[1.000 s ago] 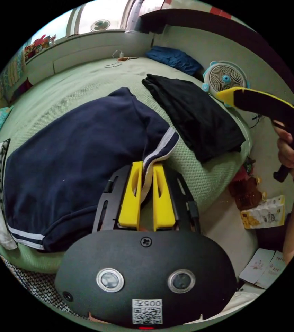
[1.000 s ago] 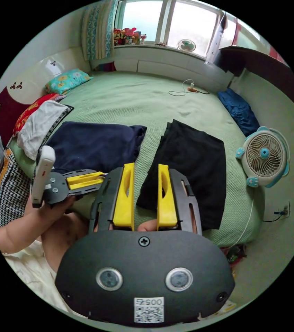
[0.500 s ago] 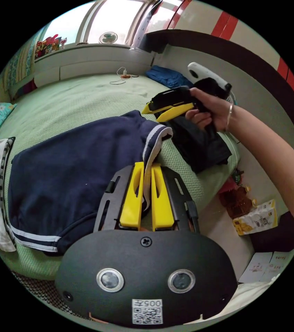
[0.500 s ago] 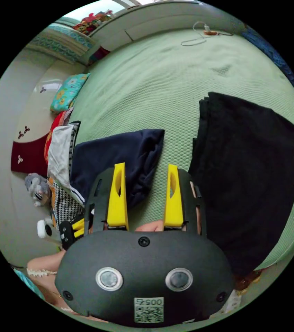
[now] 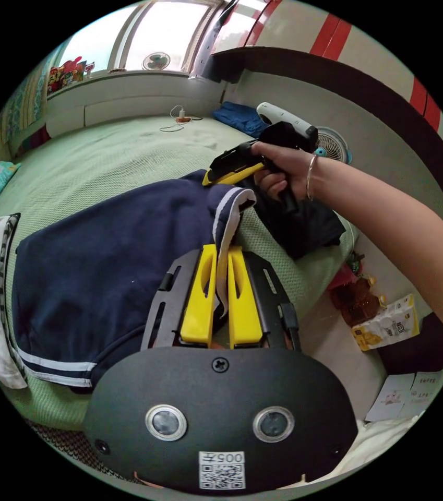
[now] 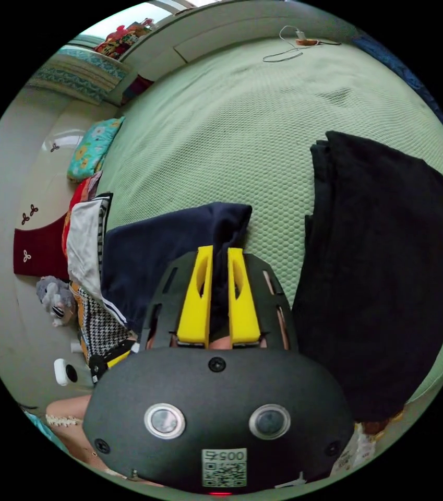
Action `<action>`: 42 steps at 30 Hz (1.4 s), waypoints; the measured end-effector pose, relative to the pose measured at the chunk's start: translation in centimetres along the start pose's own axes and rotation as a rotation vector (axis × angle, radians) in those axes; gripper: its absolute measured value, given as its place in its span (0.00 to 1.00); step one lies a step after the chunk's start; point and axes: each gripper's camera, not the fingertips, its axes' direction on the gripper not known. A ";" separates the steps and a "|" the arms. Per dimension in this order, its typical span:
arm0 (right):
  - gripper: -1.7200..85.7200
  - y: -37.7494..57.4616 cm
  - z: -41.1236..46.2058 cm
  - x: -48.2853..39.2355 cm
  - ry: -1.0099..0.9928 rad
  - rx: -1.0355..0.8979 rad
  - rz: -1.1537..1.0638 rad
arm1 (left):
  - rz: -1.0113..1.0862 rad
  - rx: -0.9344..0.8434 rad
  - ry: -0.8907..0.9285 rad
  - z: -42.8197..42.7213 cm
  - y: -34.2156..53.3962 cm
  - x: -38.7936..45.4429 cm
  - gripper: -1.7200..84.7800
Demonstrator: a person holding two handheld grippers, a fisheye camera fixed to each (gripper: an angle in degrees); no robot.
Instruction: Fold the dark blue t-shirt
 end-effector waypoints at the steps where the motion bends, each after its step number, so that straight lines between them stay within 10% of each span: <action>1: 0.07 -0.3 -0.3 -1.2 0.028 0.009 -0.004 | -0.003 0.008 0.005 -0.6 0.2 -0.3 0.07; 18: 0.03 -2.8 -2.8 -35.8 0.440 0.039 -0.373 | -0.207 0.147 0.013 -14.1 5.4 -10.1 0.08; 32: 0.06 -5.3 16.7 -54.8 0.522 -0.192 -0.524 | -0.502 0.052 -0.046 -19.2 11.9 -22.2 0.09; 42: 0.14 0.2 1.3 -52.0 0.115 0.091 -0.725 | -0.335 0.109 -0.173 -25.9 11.1 -21.7 0.08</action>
